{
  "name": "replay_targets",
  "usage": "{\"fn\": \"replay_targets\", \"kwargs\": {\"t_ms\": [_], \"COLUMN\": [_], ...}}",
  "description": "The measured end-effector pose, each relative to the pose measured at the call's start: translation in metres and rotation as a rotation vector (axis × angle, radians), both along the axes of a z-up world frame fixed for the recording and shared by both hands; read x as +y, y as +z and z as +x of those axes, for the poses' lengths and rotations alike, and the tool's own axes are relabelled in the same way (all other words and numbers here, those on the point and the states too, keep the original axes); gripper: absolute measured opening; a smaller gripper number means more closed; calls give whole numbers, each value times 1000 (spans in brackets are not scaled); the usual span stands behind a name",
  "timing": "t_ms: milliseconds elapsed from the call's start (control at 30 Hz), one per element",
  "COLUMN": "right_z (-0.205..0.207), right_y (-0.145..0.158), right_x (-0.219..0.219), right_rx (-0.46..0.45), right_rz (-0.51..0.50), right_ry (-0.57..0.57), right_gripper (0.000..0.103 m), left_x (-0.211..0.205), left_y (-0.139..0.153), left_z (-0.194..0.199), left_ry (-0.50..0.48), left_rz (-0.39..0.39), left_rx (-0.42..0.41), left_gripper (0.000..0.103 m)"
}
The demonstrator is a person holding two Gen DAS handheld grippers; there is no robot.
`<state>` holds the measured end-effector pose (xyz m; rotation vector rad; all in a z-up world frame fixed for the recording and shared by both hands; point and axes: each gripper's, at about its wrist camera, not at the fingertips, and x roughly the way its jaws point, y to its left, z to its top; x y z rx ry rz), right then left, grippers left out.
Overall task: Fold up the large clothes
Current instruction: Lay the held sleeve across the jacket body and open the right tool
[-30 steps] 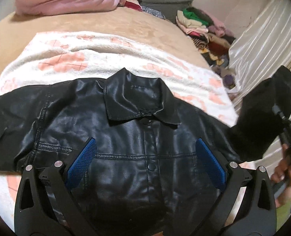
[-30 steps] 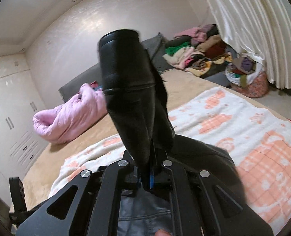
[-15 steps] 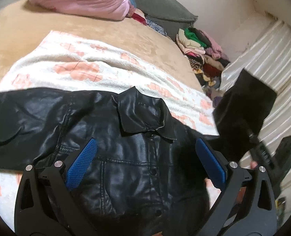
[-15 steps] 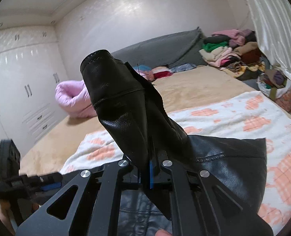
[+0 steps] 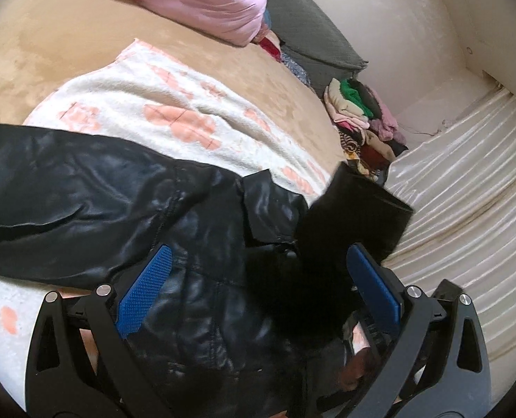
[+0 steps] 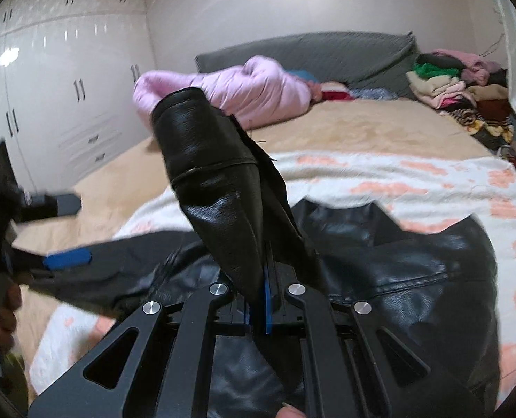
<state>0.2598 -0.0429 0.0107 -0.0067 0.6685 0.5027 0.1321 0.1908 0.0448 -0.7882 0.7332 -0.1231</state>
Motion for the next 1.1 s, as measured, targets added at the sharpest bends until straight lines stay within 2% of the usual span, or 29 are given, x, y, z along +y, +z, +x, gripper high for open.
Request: {"fn": "replay_targets", "kwargs": {"t_ms": [167,333,367,433,467,500,633,800,867,967,1000,1033,1067,1100], "right_z": [-4,-9,-10,-12,-14,-17,-32,-46,-49,-50,-50,-49,-48,-46], "right_y": [-30,-48,-52,-60,-62,-63,-61,-53,-49,-43,-42,-40,-40,-39], "right_x": [23,43,46,49,50,47,33,-7,-22,-47,-54,-63,-70,-83], "right_rx": [43,85,100,136,158,175,193,193,184,185,186,189,193,199], "right_rz": [-36,-63,-69,-79,-85,-78,-77,-37,-35,-26,-20,-16,-13,-8], "right_ry": [19,27,32,50,56,62,96,42,19,-36,-54,-78,-93,-120], "right_gripper": [5,14,20,53,87,92,93,93,92,85,83,82,81,78], "left_x": [8,12,12,11,11,11,12,6,-1,-14,-17,-22,-25,-30], "left_y": [-10,-21,-22,-28,-31,-34,-48,-69,-76,-84,-85,-87,-89,-90], "left_z": [-3,-3,-2,-1,0,1,5,15,21,31,35,40,44,49], "left_ry": [3,1,-2,-6,-9,-9,-13,-46,-63,-88,-90,-92,-87,-81], "left_rz": [-32,-55,-59,-68,-67,-64,-60,-73,-63,-38,-24,5,37,101], "left_rx": [6,19,22,32,40,51,93,132,155,185,193,205,219,244], "left_gripper": [94,94,94,94,94,94,94,93,87,72,60,42,32,11]}}
